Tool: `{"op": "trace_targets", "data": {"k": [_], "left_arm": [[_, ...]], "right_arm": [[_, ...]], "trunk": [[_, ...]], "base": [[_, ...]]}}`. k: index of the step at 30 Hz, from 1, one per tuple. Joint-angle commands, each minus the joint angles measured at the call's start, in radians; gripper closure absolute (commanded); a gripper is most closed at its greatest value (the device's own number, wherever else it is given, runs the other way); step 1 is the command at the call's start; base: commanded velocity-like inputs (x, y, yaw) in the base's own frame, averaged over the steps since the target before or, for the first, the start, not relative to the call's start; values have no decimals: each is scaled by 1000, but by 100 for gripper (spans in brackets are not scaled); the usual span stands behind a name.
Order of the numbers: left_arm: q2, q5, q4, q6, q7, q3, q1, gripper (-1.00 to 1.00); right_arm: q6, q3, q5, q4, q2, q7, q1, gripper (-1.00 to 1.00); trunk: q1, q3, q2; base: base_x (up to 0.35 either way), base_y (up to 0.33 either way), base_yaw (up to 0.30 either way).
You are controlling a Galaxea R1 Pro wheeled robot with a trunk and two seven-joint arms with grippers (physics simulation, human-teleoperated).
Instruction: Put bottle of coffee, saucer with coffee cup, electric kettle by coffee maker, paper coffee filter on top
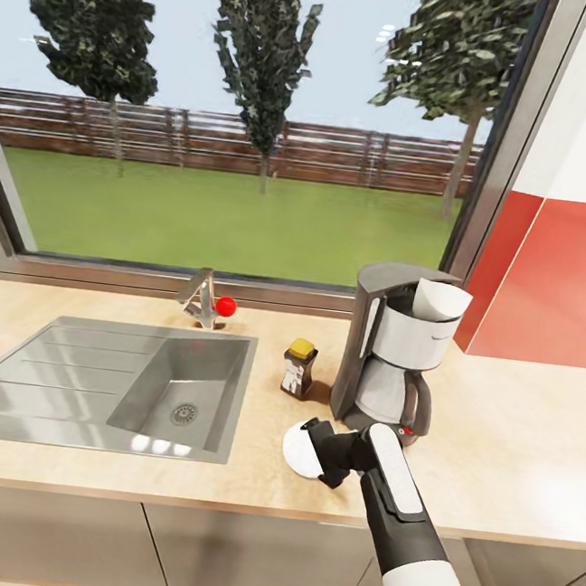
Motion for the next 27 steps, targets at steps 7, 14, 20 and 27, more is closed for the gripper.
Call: {"op": "trace_targets", "data": {"k": [7, 14, 20, 27], "left_arm": [[0, 8, -2, -2, -4, 0, 0, -100], [0, 7, -2, -2, -4, -2, 0, -100], [0, 7, -2, -2, -4, -4, 0, -100], [0, 7, -2, -2, -4, -3, 0, -100]], "right_arm": [[8, 1, -2, -2, 0, -6, -1, -100], [8, 1, -2, -2, 0, -7, -1, -100], [8, 2, -2, -2, 0, -7, -1, -100], [8, 2, -2, -2, 0, -7, -1, -100]], "trunk": [[1, -2, -2], [1, -2, -2], [1, -2, -2], [1, -2, -2]], "base": [[0, 0, 0], [-61, -40, 0], [-212, -151, 0], [-232, -167, 0]]}}
